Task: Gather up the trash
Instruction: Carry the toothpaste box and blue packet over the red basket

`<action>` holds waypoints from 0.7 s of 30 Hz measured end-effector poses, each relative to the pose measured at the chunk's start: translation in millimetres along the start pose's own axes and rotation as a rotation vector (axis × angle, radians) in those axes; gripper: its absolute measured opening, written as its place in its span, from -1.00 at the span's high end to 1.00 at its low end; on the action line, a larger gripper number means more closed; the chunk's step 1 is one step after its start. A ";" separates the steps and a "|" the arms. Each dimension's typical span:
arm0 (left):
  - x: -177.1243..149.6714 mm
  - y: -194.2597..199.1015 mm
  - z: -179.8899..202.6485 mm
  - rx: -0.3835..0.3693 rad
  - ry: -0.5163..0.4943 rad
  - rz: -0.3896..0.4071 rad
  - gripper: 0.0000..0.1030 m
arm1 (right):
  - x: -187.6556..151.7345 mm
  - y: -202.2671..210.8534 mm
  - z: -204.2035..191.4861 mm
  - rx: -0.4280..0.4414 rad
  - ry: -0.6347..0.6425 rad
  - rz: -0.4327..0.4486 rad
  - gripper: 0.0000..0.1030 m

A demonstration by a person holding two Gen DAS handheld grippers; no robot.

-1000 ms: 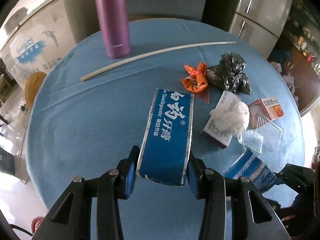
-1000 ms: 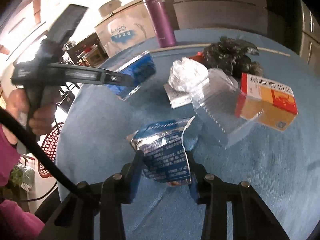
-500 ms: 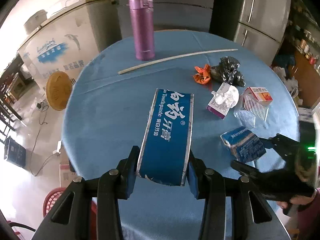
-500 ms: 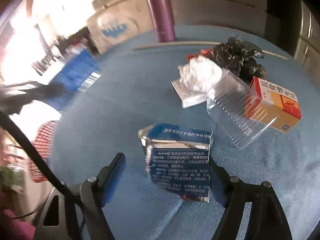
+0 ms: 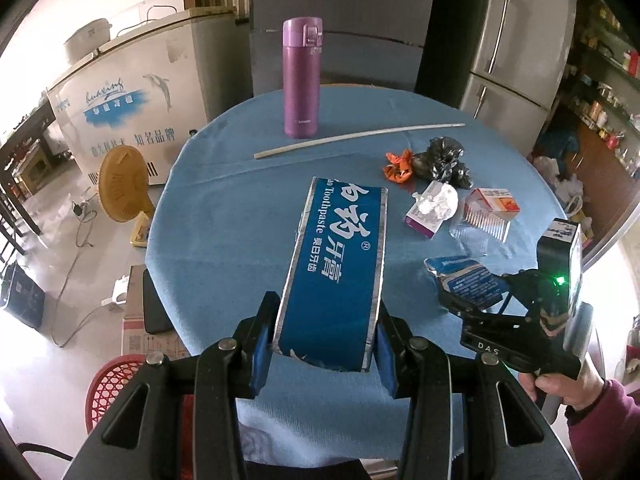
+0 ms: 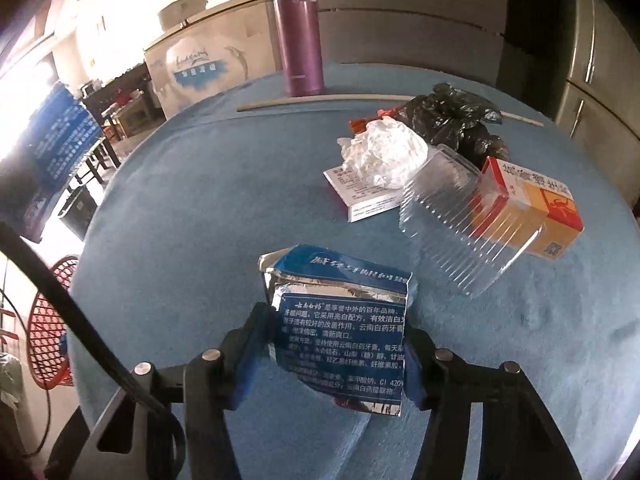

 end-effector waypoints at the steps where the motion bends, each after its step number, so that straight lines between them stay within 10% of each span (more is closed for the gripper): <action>1: -1.3 3.2 -1.3 0.001 0.003 0.005 0.13 | 2.8 -0.7 -0.4 0.003 -0.003 0.009 -0.19; 21: -55.7 40.3 -76.3 0.118 0.152 0.015 0.13 | 21.3 69.9 -67.2 0.245 -0.012 0.150 -0.19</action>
Point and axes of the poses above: each gripper's, at about its wrist camera, not at the fingertips, and y roughly against the way its jaws point, z to its right, x to its top, the point moved 1 cm from there along -y, roughly the way its jaws point, and after that the axes turned 1 degree about y, right-handed, at the moved point
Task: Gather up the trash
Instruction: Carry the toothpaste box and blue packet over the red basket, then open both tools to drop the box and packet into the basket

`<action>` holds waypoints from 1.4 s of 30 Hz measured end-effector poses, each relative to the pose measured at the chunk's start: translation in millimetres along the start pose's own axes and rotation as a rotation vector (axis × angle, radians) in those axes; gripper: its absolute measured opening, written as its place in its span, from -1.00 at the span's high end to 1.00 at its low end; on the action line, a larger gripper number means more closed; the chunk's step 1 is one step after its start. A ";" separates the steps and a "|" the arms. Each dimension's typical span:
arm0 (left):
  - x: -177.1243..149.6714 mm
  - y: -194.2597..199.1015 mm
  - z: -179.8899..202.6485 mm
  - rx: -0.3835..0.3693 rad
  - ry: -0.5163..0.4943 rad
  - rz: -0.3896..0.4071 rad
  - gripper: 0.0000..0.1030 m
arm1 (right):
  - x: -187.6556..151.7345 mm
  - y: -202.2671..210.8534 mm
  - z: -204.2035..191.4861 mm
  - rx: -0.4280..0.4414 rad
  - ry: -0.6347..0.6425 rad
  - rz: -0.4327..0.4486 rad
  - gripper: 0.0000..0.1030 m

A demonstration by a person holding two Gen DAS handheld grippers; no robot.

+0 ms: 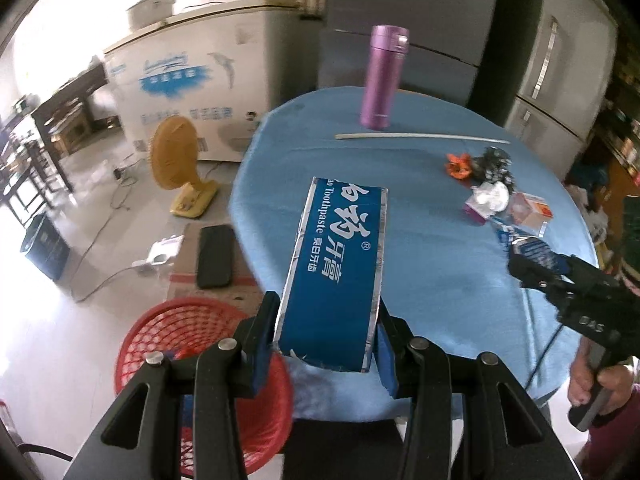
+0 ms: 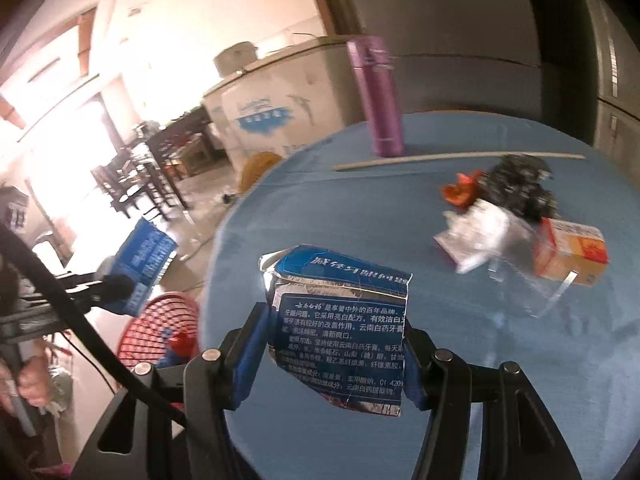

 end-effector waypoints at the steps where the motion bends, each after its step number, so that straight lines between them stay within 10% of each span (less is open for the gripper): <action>1: -2.5 1.9 -7.2 0.013 0.013 0.003 0.13 | 1.6 -1.1 -8.1 0.019 0.007 0.000 -0.19; 22: -72.8 17.0 -126.4 0.213 0.192 -0.077 0.12 | 10.1 -64.3 -118.3 0.394 0.045 -0.159 -0.19; 42: -109.3 -30.7 -150.7 0.147 0.252 -0.253 -0.08 | -18.1 -175.8 -179.7 0.503 -0.031 -0.445 -0.23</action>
Point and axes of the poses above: each gripper's, at about its wrist camera, not at the fingertips, and y roughly against the way its jaws point, z to its right, x to its top, the point moved 1 cm from there along -y, roughly the way its jaws point, and after that the axes turned 1 degree about y, right-handed, at the moved point
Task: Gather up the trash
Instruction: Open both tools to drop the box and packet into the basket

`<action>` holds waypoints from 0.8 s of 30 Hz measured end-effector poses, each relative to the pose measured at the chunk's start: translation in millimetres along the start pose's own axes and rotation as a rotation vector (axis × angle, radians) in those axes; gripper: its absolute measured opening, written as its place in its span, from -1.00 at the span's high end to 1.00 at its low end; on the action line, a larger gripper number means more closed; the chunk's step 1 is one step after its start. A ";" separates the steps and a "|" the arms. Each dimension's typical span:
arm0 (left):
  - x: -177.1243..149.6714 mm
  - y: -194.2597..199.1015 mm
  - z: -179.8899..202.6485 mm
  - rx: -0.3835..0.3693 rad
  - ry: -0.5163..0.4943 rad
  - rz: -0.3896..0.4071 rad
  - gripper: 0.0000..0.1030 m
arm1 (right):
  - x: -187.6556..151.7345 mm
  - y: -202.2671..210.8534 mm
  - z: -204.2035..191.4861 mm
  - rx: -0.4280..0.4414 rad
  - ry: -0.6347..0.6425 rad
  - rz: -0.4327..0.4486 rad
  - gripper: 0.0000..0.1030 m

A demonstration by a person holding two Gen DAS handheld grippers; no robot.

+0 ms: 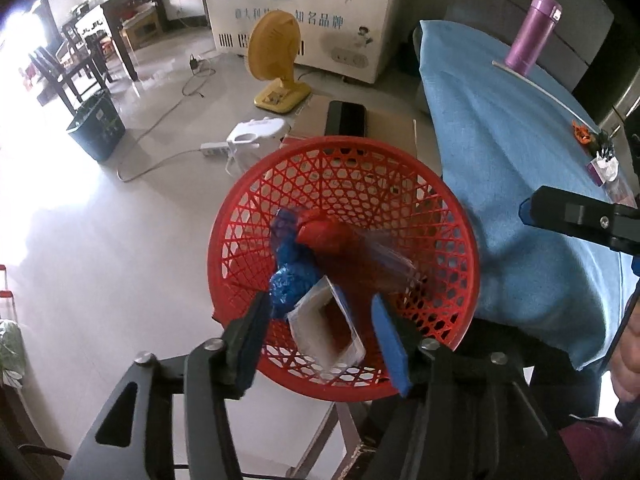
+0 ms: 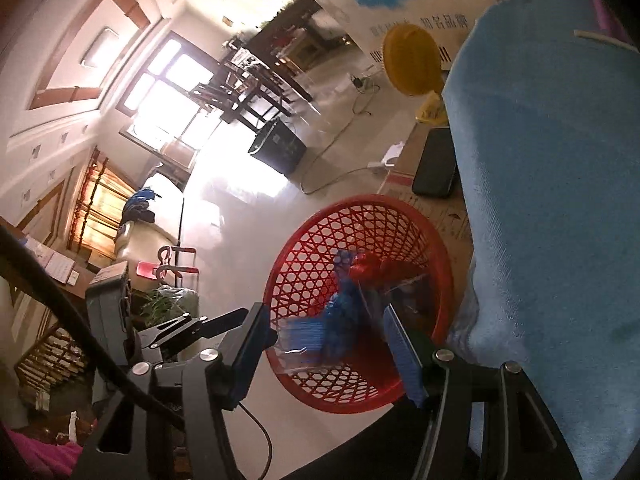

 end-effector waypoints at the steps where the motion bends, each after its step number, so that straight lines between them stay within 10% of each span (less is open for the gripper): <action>1: 0.2 -0.4 -0.8 0.001 0.003 -0.002 -0.09 | -5.8 2.1 0.2 -0.005 0.001 0.005 -0.23; 24: 14.9 16.1 86.5 -0.058 -0.156 0.019 -0.16 | -38.7 135.6 60.5 -0.068 -0.120 0.293 -0.23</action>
Point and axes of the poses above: each gripper's, at about its wrist camera, not at the fingertips, and y roughly against the way its jaws point, z to its right, x to its top, the point moved 1 cm from there along -y, roughly the way its jaws point, and after that the axes turned 1 degree about y, right-handed, at the moved point
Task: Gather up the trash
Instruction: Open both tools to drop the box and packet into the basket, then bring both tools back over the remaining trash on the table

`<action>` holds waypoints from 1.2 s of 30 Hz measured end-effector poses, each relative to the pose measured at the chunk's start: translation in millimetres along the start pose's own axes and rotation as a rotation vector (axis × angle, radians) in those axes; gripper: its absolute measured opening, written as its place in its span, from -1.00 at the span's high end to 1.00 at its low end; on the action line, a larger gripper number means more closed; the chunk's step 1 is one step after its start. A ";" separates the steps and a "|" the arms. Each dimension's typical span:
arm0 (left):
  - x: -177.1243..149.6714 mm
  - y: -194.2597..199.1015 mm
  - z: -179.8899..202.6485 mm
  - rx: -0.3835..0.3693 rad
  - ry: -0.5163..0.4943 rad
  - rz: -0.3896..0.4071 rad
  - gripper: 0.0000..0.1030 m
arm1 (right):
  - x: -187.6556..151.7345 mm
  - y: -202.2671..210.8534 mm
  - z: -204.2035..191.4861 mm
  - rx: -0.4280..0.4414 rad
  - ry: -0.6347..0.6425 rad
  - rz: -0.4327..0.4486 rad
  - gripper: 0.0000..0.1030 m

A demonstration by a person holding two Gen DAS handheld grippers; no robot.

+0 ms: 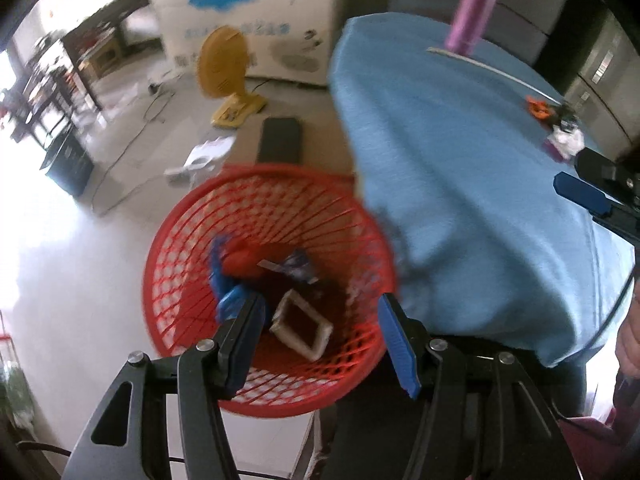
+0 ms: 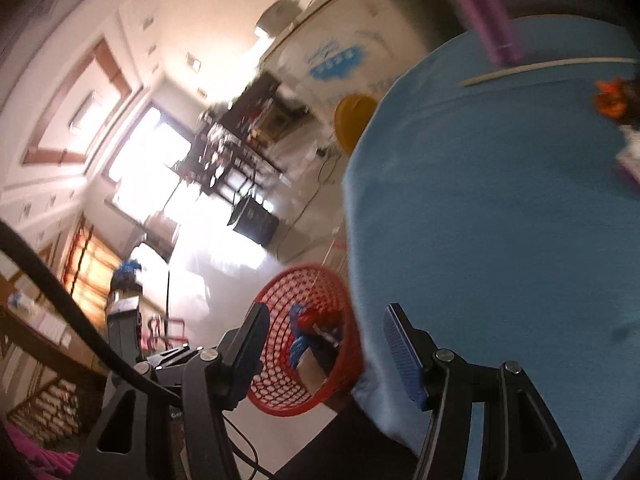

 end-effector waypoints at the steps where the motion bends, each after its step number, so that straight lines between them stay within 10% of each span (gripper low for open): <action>1: 3.8 2.9 10.7 -0.005 -0.023 0.010 -0.16 | 0.6 13.3 8.4 -0.012 -0.013 0.029 -0.23; 14: 58.7 28.1 151.5 -0.089 -0.295 0.093 -0.16 | -8.5 180.1 147.7 -0.246 -0.245 0.349 -0.25; 23: 70.3 29.3 190.9 -0.100 -0.316 0.075 -0.17 | 26.4 198.5 231.0 -0.230 -0.323 0.411 -0.26; 32: 74.2 12.8 177.8 -0.061 -0.261 0.029 -0.17 | 7.4 157.8 168.2 -0.019 -0.033 0.213 -0.28; 36: 72.2 6.9 168.0 -0.074 -0.235 0.005 -0.17 | -5.6 167.2 158.0 -0.118 -0.021 0.221 -0.28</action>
Point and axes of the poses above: each gripper's, at about its wrist camera, not at the fingertips, and y roughly against the way its jaws point, z to its right, x to its top, the point moved 1 cm from there along -y, roughly the way its jaws point, and after that the axes turned 1 degree about y, right-handed, at the moved point
